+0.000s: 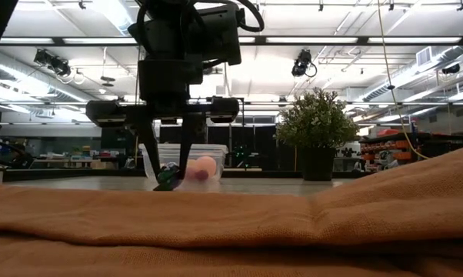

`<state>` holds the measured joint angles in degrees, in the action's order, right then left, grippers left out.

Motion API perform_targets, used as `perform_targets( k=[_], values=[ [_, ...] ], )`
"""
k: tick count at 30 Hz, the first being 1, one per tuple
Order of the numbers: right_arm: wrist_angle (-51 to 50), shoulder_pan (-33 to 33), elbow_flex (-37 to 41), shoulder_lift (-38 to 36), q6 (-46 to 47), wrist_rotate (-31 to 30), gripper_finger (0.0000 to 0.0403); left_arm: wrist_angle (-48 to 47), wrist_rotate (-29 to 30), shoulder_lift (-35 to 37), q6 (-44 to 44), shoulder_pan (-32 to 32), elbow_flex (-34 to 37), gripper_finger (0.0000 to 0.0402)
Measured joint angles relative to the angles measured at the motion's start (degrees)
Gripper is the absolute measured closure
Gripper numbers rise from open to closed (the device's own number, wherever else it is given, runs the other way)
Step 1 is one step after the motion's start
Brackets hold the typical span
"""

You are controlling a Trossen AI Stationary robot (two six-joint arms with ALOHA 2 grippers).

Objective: Pick and placing Produce into tupperware
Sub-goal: Put the eggplant into the container

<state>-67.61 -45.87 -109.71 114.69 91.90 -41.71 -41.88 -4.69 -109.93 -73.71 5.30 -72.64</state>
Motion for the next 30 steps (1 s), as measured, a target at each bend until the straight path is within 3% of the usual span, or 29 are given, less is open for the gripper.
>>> perform_targets(
  k=[11, 30],
  values=[
    [-0.04, 0.0, 0.0, 0.0, -0.46, 0.02, 0.0308, -3.18, 0.15, 0.11, 7.17, 1.72, -4.79, 0.0283],
    [-0.04, 0.0, 0.0, 0.0, -1.18, 0.0, 0.0308, -11.19, -2.8, 0.21, 16.55, 0.81, -19.7, 0.0282]
  ],
)
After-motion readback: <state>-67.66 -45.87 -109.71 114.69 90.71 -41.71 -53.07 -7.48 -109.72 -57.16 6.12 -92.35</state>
